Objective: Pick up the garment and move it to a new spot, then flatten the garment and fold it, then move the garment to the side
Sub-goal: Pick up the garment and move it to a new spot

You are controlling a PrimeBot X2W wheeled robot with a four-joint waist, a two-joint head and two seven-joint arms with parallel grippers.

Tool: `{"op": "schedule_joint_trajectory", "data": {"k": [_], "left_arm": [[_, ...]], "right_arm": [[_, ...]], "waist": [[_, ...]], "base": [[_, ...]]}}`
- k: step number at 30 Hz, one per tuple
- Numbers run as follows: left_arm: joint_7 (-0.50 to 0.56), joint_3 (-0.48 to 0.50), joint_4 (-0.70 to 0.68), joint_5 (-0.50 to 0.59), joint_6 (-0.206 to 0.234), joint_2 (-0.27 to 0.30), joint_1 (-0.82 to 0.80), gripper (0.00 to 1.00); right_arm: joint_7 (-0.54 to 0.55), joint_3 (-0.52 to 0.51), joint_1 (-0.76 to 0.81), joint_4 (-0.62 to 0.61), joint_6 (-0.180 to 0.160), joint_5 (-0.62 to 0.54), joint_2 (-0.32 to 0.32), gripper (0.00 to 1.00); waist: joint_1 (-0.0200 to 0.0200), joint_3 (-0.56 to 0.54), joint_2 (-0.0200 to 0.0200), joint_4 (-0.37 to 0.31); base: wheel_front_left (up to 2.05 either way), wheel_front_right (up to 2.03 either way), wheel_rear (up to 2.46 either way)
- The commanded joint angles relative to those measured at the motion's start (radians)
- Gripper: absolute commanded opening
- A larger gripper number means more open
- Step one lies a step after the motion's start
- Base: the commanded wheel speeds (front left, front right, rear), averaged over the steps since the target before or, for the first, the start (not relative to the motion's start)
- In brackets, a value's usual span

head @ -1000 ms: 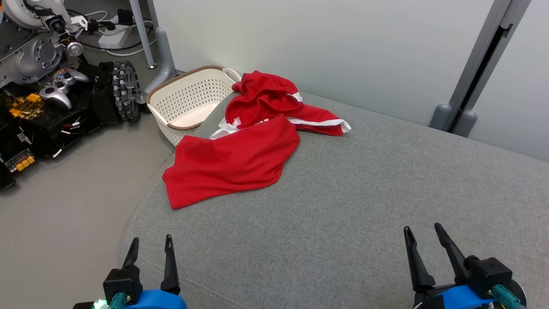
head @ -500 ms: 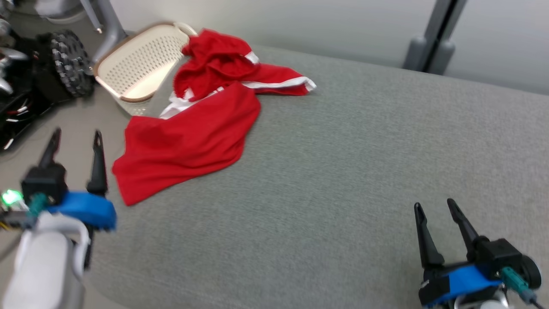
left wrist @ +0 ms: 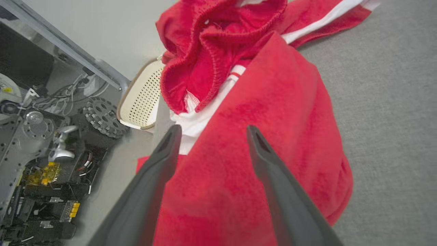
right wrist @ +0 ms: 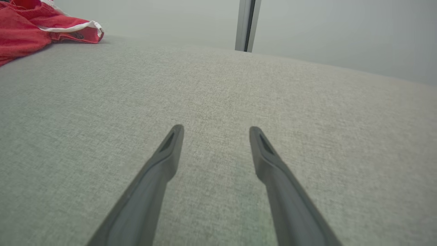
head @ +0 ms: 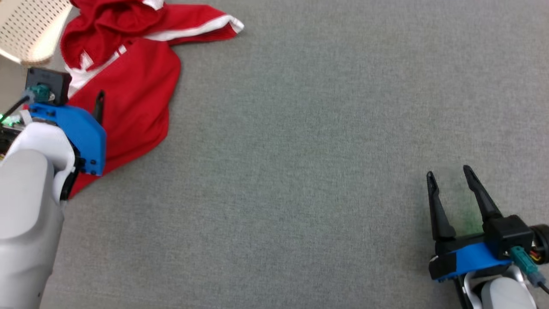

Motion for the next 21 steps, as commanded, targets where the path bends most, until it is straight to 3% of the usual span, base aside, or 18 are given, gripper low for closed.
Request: {"op": "schedule_joint_trajectory", "data": {"k": [1, 5, 11, 12, 14, 15, 17, 18, 21], "left_arm": [[0.023, -0.023, 0.017, -0.036, 0.001, 0.012, -0.030, 1.00], [0.055, -0.108, 0.065, -0.115, 0.000, 0.033, -0.063, 1.00], [0.044, -0.145, 0.166, -0.196, 0.000, 0.018, -0.086, 1.00], [0.045, -0.149, 0.182, -0.208, 0.000, 0.012, -0.087, 0.91], [0.043, -0.155, 0.194, -0.220, 0.000, 0.007, -0.088, 0.91], [0.039, -0.162, 0.203, -0.229, 0.000, 0.005, -0.090, 0.45], [0.023, -0.181, 0.217, -0.242, 0.000, 0.010, -0.097, 0.08], [0.012, -0.190, 0.222, -0.246, 0.000, 0.013, -0.100, 0.00], [-0.010, -0.218, 0.233, -0.257, 0.000, 0.028, -0.113, 0.00]], "right_arm": [[0.003, -0.008, 0.000, -0.014, 0.000, -0.012, -0.004, 1.00], [0.011, -0.010, 0.001, -0.042, 0.000, -0.024, -0.004, 1.00], [0.017, 0.010, 0.009, -0.055, 0.000, -0.010, -0.004, 1.00], [0.017, 0.012, 0.009, -0.056, 0.000, -0.008, -0.004, 1.00], [0.017, 0.014, 0.010, -0.055, 0.000, -0.005, -0.004, 1.00], [0.014, 0.015, 0.010, -0.054, 0.000, -0.005, -0.004, 1.00], [0.013, 0.015, 0.012, -0.048, 0.000, -0.003, -0.004, 1.00], [0.011, 0.014, 0.014, -0.044, 0.000, -0.001, -0.004, 1.00], [0.007, 0.015, 0.018, -0.031, 0.000, 0.007, -0.004, 1.00]], "waist": [[-0.0003, 0.016, -0.0004, 0.000], [-0.0003, 0.053, -0.0004, -0.014], [-0.0003, 0.074, -0.0004, -0.031], [-0.0003, 0.075, -0.0004, -0.034], [-0.0003, 0.074, -0.0004, -0.037], [-0.0003, 0.072, -0.0004, -0.039], [-0.0003, 0.064, -0.0004, -0.042], [-0.0003, 0.057, -0.0004, -0.042], [-0.0003, 0.027, -0.0004, -0.040]], "base": [[0.00, 0.00, 0.00], [0.00, 0.00, 0.00], [0.00, 0.00, 0.00], [0.00, 0.00, 0.00], [0.00, 0.00, 0.00], [0.00, 0.00, 0.00], [0.00, 0.00, 0.00], [0.00, 0.00, 0.00], [0.00, 0.00, 0.00]]}}
